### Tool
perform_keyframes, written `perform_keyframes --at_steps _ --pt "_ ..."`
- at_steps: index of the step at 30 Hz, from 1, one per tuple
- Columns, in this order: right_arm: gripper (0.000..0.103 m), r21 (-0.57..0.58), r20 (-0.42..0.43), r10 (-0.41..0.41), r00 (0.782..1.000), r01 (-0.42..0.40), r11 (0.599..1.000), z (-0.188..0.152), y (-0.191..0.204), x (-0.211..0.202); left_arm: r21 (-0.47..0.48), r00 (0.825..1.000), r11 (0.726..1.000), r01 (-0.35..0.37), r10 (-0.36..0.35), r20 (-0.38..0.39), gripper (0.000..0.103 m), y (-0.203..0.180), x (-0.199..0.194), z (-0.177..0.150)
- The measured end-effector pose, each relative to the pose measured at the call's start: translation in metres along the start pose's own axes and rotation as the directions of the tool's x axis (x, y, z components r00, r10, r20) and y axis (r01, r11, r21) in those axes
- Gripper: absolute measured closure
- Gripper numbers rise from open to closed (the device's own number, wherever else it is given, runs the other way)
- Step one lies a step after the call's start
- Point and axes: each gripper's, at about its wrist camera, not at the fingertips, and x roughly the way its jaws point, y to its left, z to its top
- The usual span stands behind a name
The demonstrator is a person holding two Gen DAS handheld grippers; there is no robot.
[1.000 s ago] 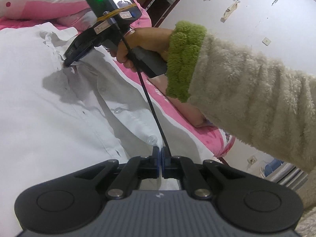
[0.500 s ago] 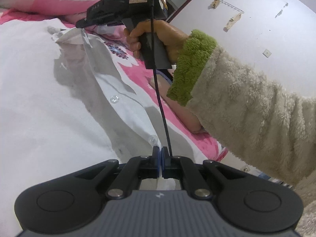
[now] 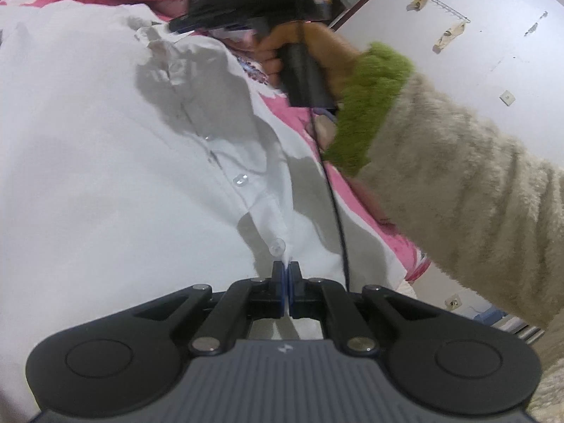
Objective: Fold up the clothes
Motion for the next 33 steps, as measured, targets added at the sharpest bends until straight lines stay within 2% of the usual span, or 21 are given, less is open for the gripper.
perform_keyframes --at_steps 5,7,8,15,18,24,30,33 --pt "0.094 0.044 0.019 -0.029 0.999 0.028 0.999 -0.010 -0.018 -0.040 -0.014 1.000 1.000 -0.015 0.015 -0.003 0.100 0.002 0.001 -0.003" --pt "0.081 0.073 0.000 -0.039 0.999 0.039 0.997 -0.017 -0.024 -0.051 -0.010 1.000 1.000 -0.022 0.022 -0.002 0.100 0.002 0.001 -0.003" --pt "0.078 0.090 -0.009 -0.045 0.999 0.045 0.995 -0.020 -0.027 -0.055 -0.008 1.000 1.000 -0.025 0.025 -0.001 0.100 0.002 0.002 -0.004" --pt "0.070 0.098 -0.010 -0.040 0.999 0.041 0.994 -0.019 -0.025 -0.068 -0.005 0.999 0.999 -0.045 0.045 0.007 0.100 -0.001 0.007 -0.002" --pt "0.062 0.087 -0.019 -0.023 1.000 0.025 0.996 -0.011 -0.018 -0.061 -0.003 0.999 0.999 -0.045 0.045 0.013 0.100 -0.002 0.006 -0.003" --pt "0.062 0.146 -0.060 0.005 0.998 0.004 0.989 0.006 -0.018 -0.031 0.005 1.000 1.000 -0.022 0.022 0.020 0.100 0.000 0.010 -0.002" --pt "0.062 0.209 -0.143 -0.012 0.990 0.041 0.977 0.016 -0.028 0.013 0.008 1.000 1.000 -0.002 0.002 0.025 0.100 0.003 0.009 -0.001" --pt "0.062 0.197 -0.172 -0.006 0.985 0.041 0.979 0.021 -0.024 0.033 0.011 1.000 1.000 0.005 -0.005 0.026 0.100 0.003 0.010 0.000"
